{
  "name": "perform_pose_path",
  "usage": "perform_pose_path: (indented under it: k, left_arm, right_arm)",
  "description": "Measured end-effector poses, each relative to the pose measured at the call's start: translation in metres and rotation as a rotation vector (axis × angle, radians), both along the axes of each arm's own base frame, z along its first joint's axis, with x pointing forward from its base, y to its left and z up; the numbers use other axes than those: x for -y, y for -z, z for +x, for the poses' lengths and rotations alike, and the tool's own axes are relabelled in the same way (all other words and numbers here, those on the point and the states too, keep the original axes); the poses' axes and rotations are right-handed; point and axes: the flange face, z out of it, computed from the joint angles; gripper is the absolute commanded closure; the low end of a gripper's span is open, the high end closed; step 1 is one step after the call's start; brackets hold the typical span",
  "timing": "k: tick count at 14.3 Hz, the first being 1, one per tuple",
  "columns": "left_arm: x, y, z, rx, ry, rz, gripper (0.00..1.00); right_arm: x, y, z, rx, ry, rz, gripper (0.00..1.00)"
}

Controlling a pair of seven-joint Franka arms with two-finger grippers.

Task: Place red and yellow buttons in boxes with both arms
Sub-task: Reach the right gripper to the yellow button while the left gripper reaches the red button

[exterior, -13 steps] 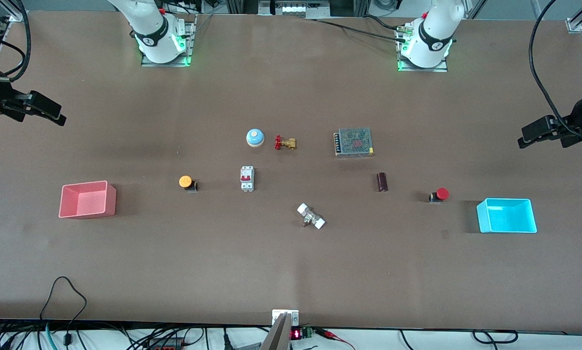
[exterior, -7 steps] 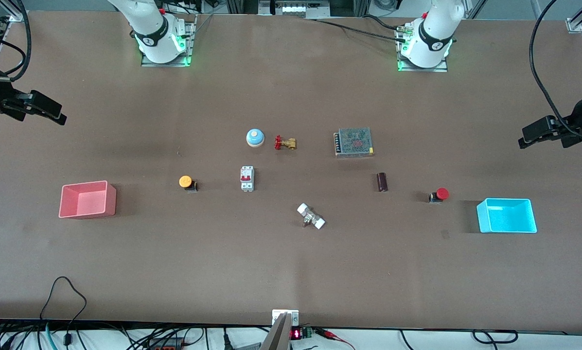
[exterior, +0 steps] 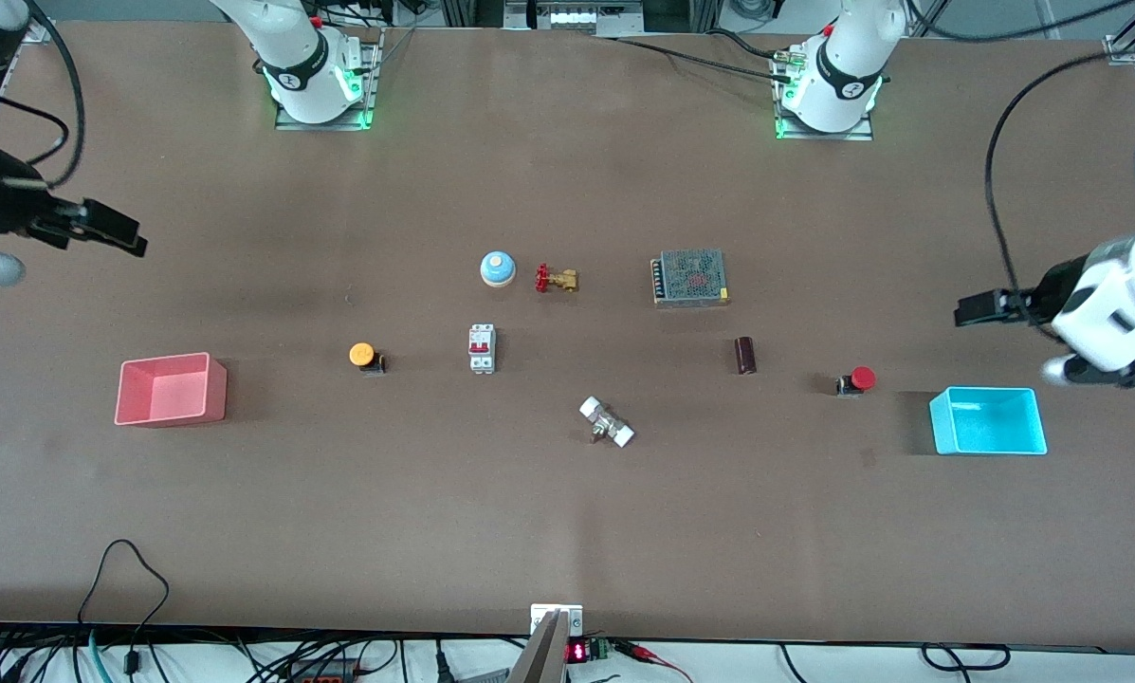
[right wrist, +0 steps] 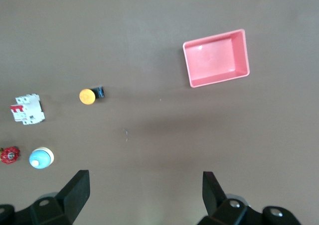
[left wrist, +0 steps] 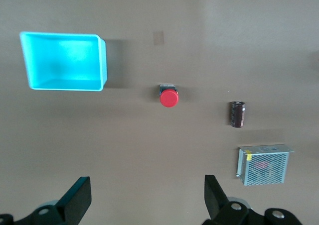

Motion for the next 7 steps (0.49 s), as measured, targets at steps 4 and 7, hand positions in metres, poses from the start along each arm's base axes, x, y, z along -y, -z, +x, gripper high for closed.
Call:
perform_pose_path:
  k: [4,7]
  left_arm:
    - [0.0,0.063,0.014,-0.083,0.0,-0.007,0.0]
    - [0.015,0.096,0.025,-0.069,0.022,-0.008,0.0]
  right_arm:
    - [-0.026,0.086,0.033,-0.086,-0.043,0.003,0.0]
    - [-0.049,0.141,0.045,-0.032,-0.074,0.005,0.0]
